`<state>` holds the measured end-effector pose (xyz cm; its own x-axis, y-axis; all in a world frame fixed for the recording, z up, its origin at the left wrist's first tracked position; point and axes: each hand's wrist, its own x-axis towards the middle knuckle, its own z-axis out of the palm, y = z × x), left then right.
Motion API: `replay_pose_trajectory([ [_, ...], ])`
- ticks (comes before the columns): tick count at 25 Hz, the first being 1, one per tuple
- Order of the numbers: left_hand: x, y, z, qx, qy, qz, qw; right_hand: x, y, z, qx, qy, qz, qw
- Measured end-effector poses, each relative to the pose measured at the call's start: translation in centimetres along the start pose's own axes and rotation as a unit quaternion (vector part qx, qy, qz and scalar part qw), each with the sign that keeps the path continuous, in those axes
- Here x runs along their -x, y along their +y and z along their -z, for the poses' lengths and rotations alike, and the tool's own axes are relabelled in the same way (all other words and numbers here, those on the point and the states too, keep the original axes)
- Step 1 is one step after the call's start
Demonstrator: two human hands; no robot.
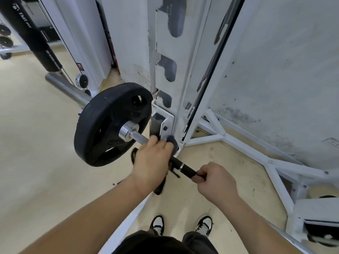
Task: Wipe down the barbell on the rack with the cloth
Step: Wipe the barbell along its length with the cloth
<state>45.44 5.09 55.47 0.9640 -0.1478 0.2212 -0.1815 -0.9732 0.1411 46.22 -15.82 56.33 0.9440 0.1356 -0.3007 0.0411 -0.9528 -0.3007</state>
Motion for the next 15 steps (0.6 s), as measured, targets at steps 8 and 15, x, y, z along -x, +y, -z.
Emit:
replay_pose_trajectory([
  [8, 0.4, 2.8, -0.4, 0.081, -0.042, -0.047, 0.995, -0.1, 0.2, 0.1, -0.008, 0.003, -0.024, 1.0],
  [15, 2.2, 5.0, -1.4, 0.138, -0.054, -0.032, 0.988, -0.3, -0.1, 0.3, -0.001, -0.004, -0.03, 1.0],
])
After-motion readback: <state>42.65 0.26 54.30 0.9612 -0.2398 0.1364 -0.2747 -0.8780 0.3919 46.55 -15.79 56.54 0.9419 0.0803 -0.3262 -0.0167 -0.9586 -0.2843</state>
